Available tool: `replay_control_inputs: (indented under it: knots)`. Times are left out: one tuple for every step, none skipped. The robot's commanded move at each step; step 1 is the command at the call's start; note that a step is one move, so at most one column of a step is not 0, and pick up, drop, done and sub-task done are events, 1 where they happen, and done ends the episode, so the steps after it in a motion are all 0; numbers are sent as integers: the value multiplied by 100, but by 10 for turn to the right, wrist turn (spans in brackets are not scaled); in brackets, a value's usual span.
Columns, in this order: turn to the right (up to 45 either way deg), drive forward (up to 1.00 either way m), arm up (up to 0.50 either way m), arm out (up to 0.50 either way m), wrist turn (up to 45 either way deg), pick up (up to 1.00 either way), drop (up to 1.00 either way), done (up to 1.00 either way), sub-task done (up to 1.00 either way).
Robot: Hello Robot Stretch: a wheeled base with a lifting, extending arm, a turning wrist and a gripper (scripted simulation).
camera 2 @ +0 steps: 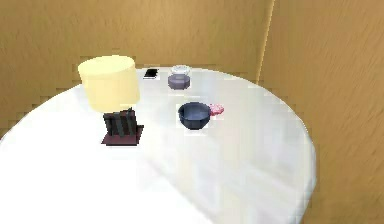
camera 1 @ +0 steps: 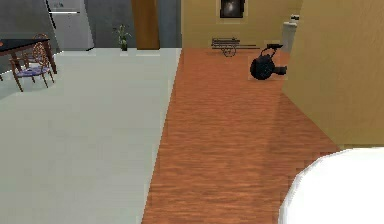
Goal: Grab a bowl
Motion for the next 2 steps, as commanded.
replay_control_inputs:
  knots:
    - [0,0,50,0,0,0,0,0,0]
    - [0,0,38,0,0,0,0,0,0]
